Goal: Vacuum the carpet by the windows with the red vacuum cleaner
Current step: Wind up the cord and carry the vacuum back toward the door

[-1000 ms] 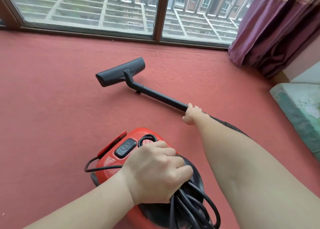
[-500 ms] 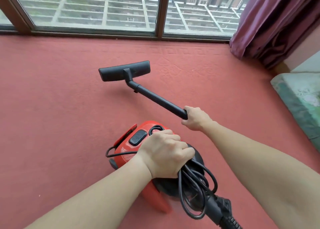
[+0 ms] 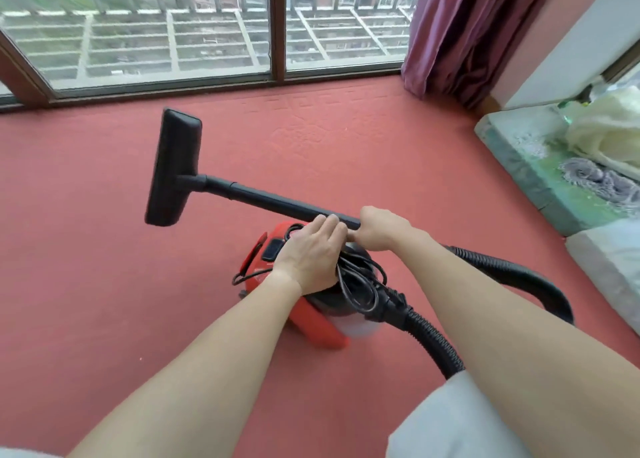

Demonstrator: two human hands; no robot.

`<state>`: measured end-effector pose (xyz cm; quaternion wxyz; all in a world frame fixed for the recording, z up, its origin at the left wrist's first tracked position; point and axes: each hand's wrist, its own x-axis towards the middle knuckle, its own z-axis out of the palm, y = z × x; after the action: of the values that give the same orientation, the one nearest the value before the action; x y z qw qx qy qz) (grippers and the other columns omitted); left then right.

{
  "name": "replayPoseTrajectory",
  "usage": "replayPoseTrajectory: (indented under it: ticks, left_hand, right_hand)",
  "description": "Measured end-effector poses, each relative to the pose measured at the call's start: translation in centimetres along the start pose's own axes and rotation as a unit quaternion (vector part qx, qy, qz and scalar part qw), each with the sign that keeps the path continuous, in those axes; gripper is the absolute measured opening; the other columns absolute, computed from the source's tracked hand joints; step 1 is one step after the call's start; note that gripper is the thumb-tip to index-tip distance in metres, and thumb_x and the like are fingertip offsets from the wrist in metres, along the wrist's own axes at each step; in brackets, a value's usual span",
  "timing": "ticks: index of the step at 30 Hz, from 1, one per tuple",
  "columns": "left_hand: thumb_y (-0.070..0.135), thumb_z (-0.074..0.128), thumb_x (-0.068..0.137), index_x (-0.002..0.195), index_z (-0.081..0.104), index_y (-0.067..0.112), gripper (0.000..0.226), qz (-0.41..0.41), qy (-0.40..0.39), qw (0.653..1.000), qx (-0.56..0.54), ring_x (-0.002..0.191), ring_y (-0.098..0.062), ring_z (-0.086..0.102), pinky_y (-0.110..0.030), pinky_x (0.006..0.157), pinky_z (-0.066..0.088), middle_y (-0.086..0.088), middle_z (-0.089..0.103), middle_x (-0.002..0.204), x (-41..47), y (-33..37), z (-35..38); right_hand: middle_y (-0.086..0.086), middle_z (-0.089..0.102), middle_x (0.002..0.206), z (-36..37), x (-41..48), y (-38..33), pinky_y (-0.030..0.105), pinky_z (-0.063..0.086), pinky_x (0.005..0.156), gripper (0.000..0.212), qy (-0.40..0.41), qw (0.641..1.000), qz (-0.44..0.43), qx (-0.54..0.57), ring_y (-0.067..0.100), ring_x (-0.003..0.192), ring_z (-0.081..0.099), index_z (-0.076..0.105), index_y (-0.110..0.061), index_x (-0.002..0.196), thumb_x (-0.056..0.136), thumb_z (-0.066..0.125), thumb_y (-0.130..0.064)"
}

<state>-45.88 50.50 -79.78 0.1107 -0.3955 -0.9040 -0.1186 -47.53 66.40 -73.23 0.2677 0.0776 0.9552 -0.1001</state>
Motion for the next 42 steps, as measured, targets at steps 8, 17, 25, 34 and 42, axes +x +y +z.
replayPoseTrajectory:
  ticks: [8,17,25,34,42]
  left_hand:
    - [0.024,0.057,0.078,0.13,0.04,0.012,0.056,-0.035,-0.03,0.997,-0.066,0.12,-0.024,0.052,-0.04,0.117,0.025,-0.003,0.059,0.124,0.1,0.0,-0.3]
    - [0.022,0.054,0.078,0.111,0.048,0.013,0.034,-0.043,-0.106,0.993,-0.032,0.096,-0.03,0.062,-0.039,0.087,0.043,-0.006,0.067,0.104,0.4,0.2,-2.4]
    - [0.025,0.059,0.081,0.104,0.048,0.015,0.028,-0.036,-0.134,0.99,-0.03,0.093,-0.029,0.062,-0.038,0.075,0.042,-0.004,0.065,0.103,0.8,0.2,-2.6]
    - [0.034,0.056,0.082,0.107,0.05,0.015,0.032,-0.059,-0.18,0.982,0.009,0.099,-0.028,0.062,-0.039,0.082,0.043,-0.005,0.062,0.107,0.3,0.5,-2.9]
    - [0.025,0.052,0.084,0.111,0.052,0.014,0.029,-0.153,-0.142,0.978,0.025,0.102,-0.028,0.06,-0.038,0.087,0.043,-0.006,0.063,0.11,-1.7,-1.7,-3.1]
  right_hand:
    - [0.006,0.061,0.1,0.9,-1.9,-1.2,0.035,0.05,0.083,0.035,-0.03,0.995,-0.048,0.08,0.028,0.095,0.06,0.06,-0.009,0.104,0.102,0.03,-0.027]
    - [0.013,0.057,0.104,1.5,-2.3,-0.7,0.037,0.046,0.09,0.042,-0.008,0.997,-0.073,0.035,0.026,0.101,0.053,0.06,-0.015,0.08,0.101,0.028,-0.032]
    - [0.007,0.049,0.116,1.3,-6.2,-2.8,0.04,0.045,0.087,0.06,-0.077,0.989,-0.016,-0.127,0.029,0.108,0.05,0.043,-0.014,0.12,0.074,0.057,-0.05]
    - [0.007,0.05,0.116,5.0,-6.4,-3.5,0.042,0.044,0.084,0.043,0.107,0.974,-0.051,-0.193,0.032,0.104,0.056,0.044,-0.014,0.12,0.081,0.059,-0.026]
    - [0.008,0.063,0.083,6.2,-3.9,-5.5,0.039,0.046,0.067,0.031,0.22,0.93,-0.118,-0.271,0.031,0.071,0.063,0.061,-0.012,0.093,0.064,0.07,-0.017]
